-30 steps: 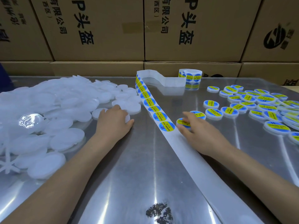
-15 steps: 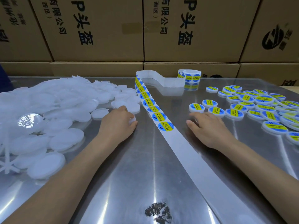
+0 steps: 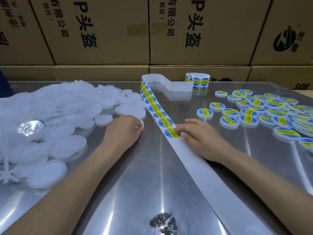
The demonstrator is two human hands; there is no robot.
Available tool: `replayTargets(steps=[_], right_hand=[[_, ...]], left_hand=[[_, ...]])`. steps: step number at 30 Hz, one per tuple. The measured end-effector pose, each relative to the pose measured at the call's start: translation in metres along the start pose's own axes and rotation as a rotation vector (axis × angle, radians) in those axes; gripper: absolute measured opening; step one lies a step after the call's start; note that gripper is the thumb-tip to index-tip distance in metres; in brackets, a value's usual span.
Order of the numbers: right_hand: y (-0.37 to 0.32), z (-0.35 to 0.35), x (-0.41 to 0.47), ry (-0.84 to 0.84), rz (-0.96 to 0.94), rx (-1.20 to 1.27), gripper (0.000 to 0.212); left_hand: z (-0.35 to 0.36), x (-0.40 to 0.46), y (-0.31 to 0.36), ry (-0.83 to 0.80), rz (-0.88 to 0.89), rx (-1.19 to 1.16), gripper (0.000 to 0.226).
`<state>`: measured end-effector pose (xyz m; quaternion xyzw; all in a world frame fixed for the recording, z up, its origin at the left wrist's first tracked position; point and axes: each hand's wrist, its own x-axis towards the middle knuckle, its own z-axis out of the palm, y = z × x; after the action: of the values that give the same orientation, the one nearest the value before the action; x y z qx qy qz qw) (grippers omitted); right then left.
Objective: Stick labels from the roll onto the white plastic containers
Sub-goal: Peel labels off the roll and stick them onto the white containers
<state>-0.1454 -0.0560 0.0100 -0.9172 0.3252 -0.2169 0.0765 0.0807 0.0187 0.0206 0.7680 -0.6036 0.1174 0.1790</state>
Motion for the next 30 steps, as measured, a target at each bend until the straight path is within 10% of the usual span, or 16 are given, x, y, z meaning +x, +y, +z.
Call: replayTargets(steps=[6, 15, 23, 30], right_hand=[[-0.011, 0.004, 0.0, 0.06, -0.046, 0.109, 0.014], [-0.005, 0.015, 0.004, -0.072, 0.034, 0.193, 0.048], [-0.005, 0.016, 0.004, -0.047, 0.037, 0.19, 0.049], [-0.008, 0.016, 0.002, 0.072, -0.002, 0.176, 0.034]], left_hand=[[-0.002, -0.002, 0.005, -0.001, -0.034, -0.07, 0.017], [0.008, -0.004, 0.009, 0.027, 0.102, -0.256, 0.037], [0.01, -0.007, 0.016, -0.241, 0.352, -0.284, 0.062], [0.01, -0.006, 0.019, -0.228, 0.369, -0.352, 0.039]])
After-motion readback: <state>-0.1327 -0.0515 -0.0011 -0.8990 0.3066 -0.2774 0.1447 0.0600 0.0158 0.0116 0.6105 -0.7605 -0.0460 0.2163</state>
